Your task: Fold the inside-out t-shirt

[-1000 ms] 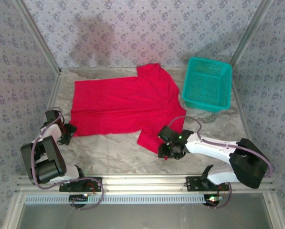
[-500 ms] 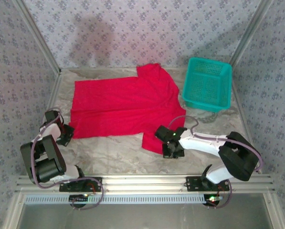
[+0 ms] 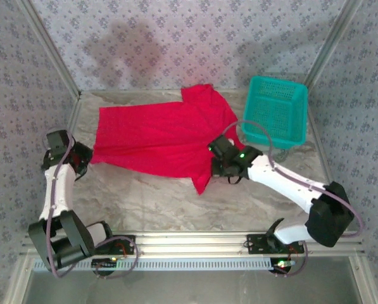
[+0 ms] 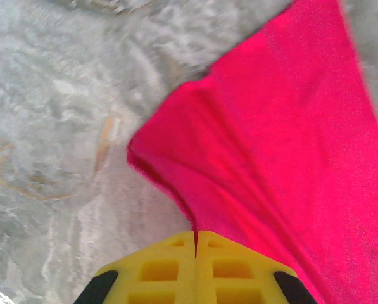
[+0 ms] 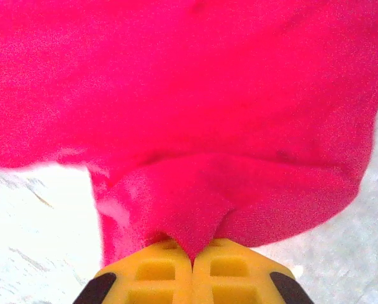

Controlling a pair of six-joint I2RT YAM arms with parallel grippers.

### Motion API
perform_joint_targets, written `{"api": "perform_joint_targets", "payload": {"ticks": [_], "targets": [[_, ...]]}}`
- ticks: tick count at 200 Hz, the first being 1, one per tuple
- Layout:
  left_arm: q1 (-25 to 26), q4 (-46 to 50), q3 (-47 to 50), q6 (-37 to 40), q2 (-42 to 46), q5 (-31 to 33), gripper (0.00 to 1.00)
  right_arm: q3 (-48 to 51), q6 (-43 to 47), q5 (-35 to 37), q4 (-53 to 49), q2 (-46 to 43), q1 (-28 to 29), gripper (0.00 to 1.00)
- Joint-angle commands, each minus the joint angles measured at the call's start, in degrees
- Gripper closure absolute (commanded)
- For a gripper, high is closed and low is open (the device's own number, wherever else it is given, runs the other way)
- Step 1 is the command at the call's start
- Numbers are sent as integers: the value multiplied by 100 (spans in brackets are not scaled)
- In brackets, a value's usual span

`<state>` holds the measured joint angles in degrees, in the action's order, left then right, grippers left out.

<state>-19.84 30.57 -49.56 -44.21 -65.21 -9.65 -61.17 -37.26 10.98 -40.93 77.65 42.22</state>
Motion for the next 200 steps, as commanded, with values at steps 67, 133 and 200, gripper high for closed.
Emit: {"api": "perform_joint_targets", "payload": {"ticks": [67, 133, 200], "targets": [[155, 191, -3751, -375, 1159, -662, 100, -3642, 1961, 496, -180, -1562, -515, 100], [155, 974, -6713, 172, 750, -427, 100, -5880, 2897, 1041, -514, -1895, -211, 100], [155, 871, -6742, 308, -1, -721, 100, -6655, 4469, 2258, 3, -451, -522, 100]]}}
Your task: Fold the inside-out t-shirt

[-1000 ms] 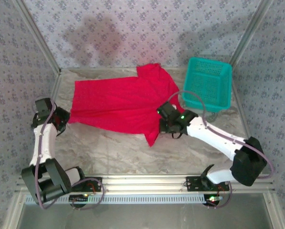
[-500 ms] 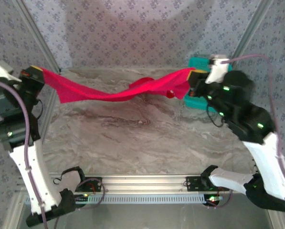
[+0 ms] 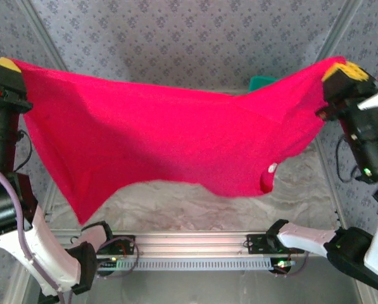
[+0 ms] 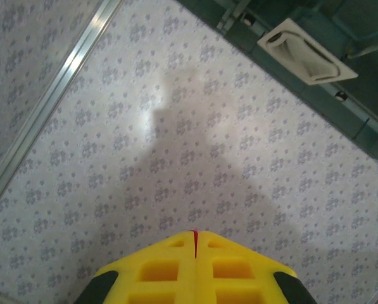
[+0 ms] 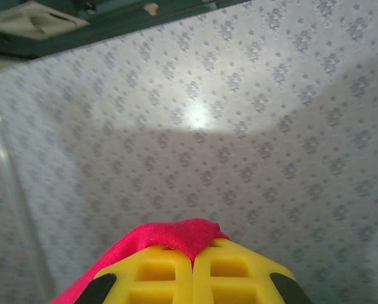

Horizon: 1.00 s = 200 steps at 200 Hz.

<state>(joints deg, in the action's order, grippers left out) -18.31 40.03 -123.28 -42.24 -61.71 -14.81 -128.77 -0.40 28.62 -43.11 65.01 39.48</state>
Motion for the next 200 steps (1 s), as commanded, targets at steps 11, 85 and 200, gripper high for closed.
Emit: {"api": "perform_joint_targets", "payload": {"ticks": [11, 85, 200], "targets": [[2, -520, 1198, 77, -372, -312, 100, 169, 581, 185, 173, 1093, -606, 100], [572, -2818, 4560, 458, -2057, 84, 100, 1684, -842, -1086, 1178, 3341, -1865, 100], [1215, -2071, 4005, 533, -4128, 1293, 25, -667, -2110, -1619, -633, 6872, -1693, 32]]}}
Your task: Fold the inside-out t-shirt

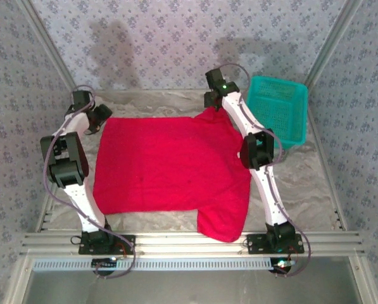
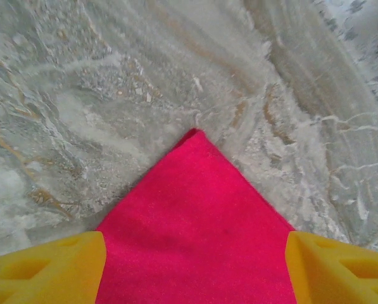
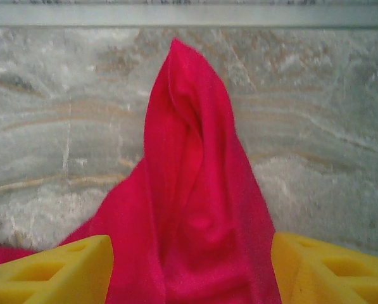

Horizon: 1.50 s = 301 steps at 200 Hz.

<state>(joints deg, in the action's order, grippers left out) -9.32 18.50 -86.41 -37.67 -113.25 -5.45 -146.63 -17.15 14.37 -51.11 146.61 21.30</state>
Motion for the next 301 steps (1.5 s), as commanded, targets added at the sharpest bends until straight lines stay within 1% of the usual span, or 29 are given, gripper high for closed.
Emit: {"api": "perform_joint_targets", "payload": {"ticks": [1, 13, 21, 32, 39, 65, 94, 102, 124, 159, 170, 191, 205, 212, 246, 258, 273, 278, 284, 289, 297, 301], "targets": [[330, 56, 388, 76, 1060, 337, 25, 1211, -441, -213, 217, -1329, 127, 32], [480, -334, 1014, -19, 1456, -92, 25, 2168, -528, -367, 746, -1760, 179, 34], [521, -544, 1389, -204, 1638, -345, 25, 2571, -660, -510, 1029, -1920, 183, 37], [524, -956, 1923, -457, 1846, -690, 25, 2998, -897, -664, 1380, -2036, 149, 37], [515, -1151, 2234, -614, 1955, -798, 25, 3102, -1022, -751, 1460, -2020, 126, 37], [514, -1324, 2880, -784, 2258, -1009, 25, 3096, -1529, -1074, 1455, -1686, 11, 37], [513, -1268, 3318, -666, 2612, -1037, 25, 3101, -1845, -1324, 1640, -1325, -120, 39], [510, -1209, 3401, -615, 2703, -974, 25, 3065, -1995, -1337, 1807, -1227, -142, 40], [475, -1130, 3609, -547, 2874, -871, 25, 2879, -2046, -1381, 1894, -981, -166, 42], [439, -1171, 3736, -566, 2785, -1005, 25, 2546, -2280, -1498, 1886, -597, -148, 44], [434, -1191, 3754, -571, 2735, -1036, 25, 2460, -2357, -1531, 1877, -481, -145, 52], [437, -1165, 3768, -547, 2669, -1067, 25, 2395, -2457, -1569, 1904, -434, -131, 78], [432, -1166, 3789, -535, 2650, -1077, 26, 2292, -2519, -1557, 1845, -444, -128, 89], [438, -1156, 3791, -518, 2637, -1079, 26, 2203, -2566, -1547, 1775, -440, -122, 92], [433, -1165, 3798, -478, 2564, -1067, 26, 1731, -2730, -1461, 1496, -427, -61, 95], [439, -1193, 3815, -486, 2523, -1064, 26, 1640, -2724, -1442, 1638, -386, -22, 95], [431, -1275, 3855, -572, 2460, -1119, 26, 1329, -2753, -1503, 2162, -97, 1, 95], [435, -1299, 3856, -621, 2436, -1155, 26, 1140, -2794, -1609, 2306, 91, -16, 93], [452, -1341, 3860, -686, 2415, -1214, 27, 846, -2865, -1785, 2446, 328, -31, 87], [462, -1378, 3868, -733, 2405, -1258, 27, 516, -2944, -2018, 2516, 605, -58, 82], [504, -1410, 3854, -784, 2393, -1306, 27, -87, -3108, -2467, 2566, 1031, -102, 79], [537, -1406, 3834, -797, 2404, -1311, 27, -397, -3209, -2651, 2544, 1228, -122, 76]]}}
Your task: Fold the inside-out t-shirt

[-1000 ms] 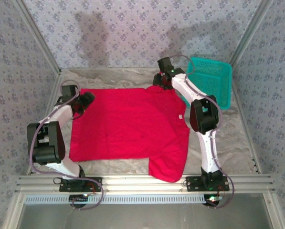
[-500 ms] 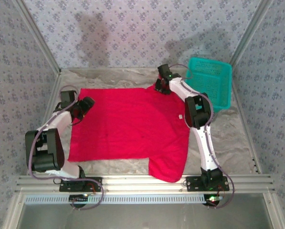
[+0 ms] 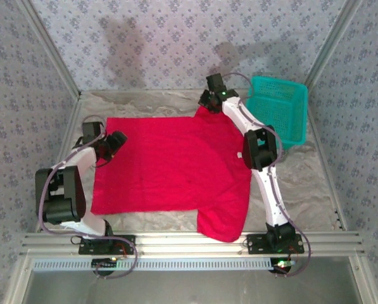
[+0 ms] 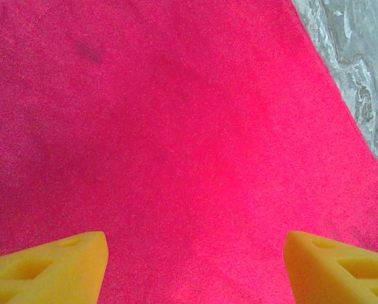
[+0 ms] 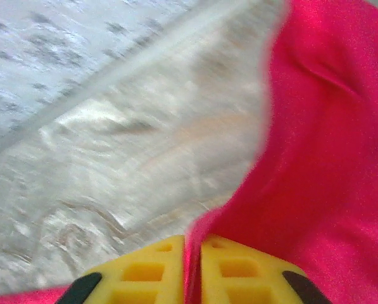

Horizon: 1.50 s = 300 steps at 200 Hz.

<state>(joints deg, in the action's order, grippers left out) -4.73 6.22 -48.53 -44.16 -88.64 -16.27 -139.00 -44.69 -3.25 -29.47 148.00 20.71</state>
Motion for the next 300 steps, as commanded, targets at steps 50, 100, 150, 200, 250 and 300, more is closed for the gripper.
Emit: {"api": "perform_joint_targets", "payload": {"ticks": [50, 100, 150, 200, 250, 300], "targets": [[494, -171, -216, -237, -52, -44, 27, -722, -32, -1321, -187, 308, -137, 52], [671, -576, -1005, -257, -829, -80, 27, 1730, 818, -770, -368, -1335, 77, 49], [163, 196, -2608, -121, -2552, -262, 28, 2791, 1170, -411, -382, -1513, 238, 49], [-656, 930, -3448, 3, -3356, 262, 28, 2580, 1392, -164, -254, -1006, 27, 47], [-1166, 1650, -4121, 285, -3917, 481, 29, 1463, 1593, -122, -1037, -283, -298, 46], [-614, 1564, -3681, 355, -2585, 617, 27, 1092, 1759, -313, -1455, -926, -264, 44]]}}
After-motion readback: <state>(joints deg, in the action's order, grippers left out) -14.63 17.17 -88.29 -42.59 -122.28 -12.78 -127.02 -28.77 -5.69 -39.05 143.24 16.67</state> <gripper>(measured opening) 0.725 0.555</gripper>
